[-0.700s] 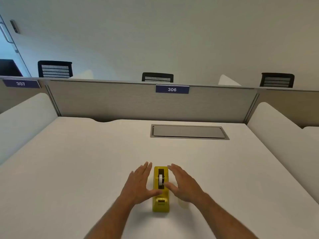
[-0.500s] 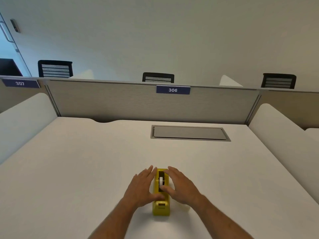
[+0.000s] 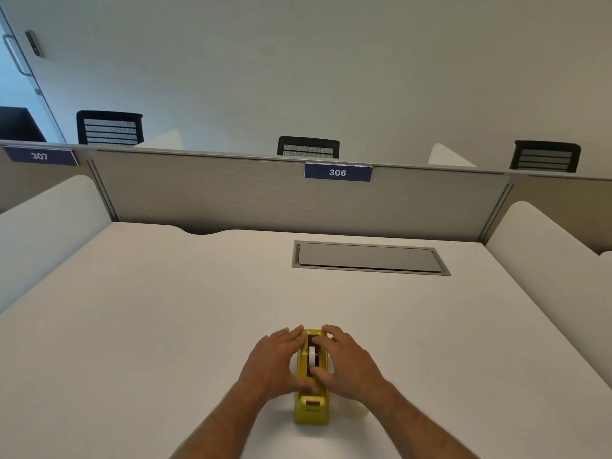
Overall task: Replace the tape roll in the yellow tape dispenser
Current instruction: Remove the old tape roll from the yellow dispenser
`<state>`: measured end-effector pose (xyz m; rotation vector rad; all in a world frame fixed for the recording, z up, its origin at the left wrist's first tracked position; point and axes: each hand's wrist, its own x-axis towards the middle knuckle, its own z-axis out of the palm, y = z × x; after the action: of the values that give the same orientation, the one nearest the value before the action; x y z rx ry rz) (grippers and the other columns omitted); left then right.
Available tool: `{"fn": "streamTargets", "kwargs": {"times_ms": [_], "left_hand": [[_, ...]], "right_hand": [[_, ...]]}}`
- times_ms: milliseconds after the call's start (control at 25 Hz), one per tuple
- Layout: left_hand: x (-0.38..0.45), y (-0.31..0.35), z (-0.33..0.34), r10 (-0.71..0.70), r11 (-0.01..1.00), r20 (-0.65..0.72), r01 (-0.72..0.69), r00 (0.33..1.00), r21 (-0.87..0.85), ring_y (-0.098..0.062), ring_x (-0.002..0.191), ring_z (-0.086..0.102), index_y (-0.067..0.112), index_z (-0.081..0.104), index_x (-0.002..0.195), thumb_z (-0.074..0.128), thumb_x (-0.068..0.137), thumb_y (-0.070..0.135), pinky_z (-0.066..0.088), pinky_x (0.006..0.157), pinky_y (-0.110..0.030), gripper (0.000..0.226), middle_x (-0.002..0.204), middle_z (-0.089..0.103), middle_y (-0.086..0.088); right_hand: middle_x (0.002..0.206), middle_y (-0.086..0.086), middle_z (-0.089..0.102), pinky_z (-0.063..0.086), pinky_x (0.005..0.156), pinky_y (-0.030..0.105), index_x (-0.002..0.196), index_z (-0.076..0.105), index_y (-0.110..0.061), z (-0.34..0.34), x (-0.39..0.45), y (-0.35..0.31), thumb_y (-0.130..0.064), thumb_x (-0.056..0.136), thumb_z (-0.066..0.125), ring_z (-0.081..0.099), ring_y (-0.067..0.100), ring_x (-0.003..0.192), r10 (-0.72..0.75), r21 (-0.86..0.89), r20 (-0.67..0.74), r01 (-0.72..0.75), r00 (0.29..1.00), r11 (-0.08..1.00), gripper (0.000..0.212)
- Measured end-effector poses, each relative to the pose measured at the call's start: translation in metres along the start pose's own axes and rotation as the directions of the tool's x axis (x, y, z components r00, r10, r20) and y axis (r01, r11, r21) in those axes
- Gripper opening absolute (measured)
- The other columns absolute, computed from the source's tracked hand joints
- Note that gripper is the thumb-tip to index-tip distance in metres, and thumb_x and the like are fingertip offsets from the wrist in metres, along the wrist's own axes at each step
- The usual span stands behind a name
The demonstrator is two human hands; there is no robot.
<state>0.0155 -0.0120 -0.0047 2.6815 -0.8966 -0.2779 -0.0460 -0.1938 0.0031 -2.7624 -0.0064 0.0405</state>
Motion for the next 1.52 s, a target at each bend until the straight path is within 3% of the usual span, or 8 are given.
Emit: {"fn": "streamTargets", "kwargs": {"times_ms": [400, 880, 1200, 1520], "left_hand": [[0.002, 0.0, -0.003, 0.021, 1.0, -0.028, -0.021, 0.999, 0.01, -0.012, 0.144, 0.03, 0.035, 0.028, 0.151, 0.064, 0.056, 0.086, 0.029, 0.117, -0.034, 0.114, 0.16, 0.025, 0.015], [0.001, 0.004, -0.006, 0.009, 1.0, -0.018, -0.008, 1.0, 0.0, -0.014, 0.144, 0.031, 0.035, 0.027, 0.151, 0.066, 0.06, 0.083, 0.03, 0.117, -0.036, 0.11, 0.161, 0.022, 0.015], [-0.001, 0.004, -0.003, -0.006, 1.0, -0.03, 0.006, 1.0, -0.017, -0.013, 0.144, 0.033, 0.037, 0.026, 0.151, 0.064, 0.057, 0.086, 0.031, 0.115, -0.036, 0.113, 0.161, 0.022, 0.015], [0.0, 0.005, -0.005, -0.012, 1.0, -0.005, 0.012, 1.0, -0.008, -0.015, 0.143, 0.034, 0.037, 0.026, 0.151, 0.064, 0.057, 0.086, 0.032, 0.115, -0.038, 0.113, 0.161, 0.022, 0.015]], "right_hand": [[0.139, -0.011, 0.046, 0.055, 0.085, 0.031, 0.124, 0.056, -0.034, -0.01, 0.012, -0.002, -0.054, 0.076, 0.06, 0.053, 0.013, 0.115, -0.008, -0.012, -0.011, 0.008, 1.0, 1.0, 0.051], [0.116, -0.011, 0.056, 0.05, 0.075, 0.021, 0.116, 0.058, -0.03, -0.014, 0.011, -0.002, -0.051, 0.08, 0.062, 0.053, 0.008, 0.099, -0.094, -0.009, -0.057, 0.094, 0.994, 0.996, 0.041], [0.115, -0.013, 0.059, 0.05, 0.079, 0.02, 0.115, 0.059, -0.031, -0.015, 0.01, 0.001, -0.051, 0.077, 0.068, 0.055, 0.006, 0.096, -0.065, 0.071, -0.042, 0.068, 0.997, 0.995, 0.043], [0.111, -0.011, 0.062, 0.052, 0.079, 0.023, 0.109, 0.056, -0.032, -0.016, 0.016, -0.003, -0.055, 0.072, 0.068, 0.051, 0.01, 0.095, -0.095, -0.016, -0.031, 0.095, 0.995, 0.995, 0.045]]}}
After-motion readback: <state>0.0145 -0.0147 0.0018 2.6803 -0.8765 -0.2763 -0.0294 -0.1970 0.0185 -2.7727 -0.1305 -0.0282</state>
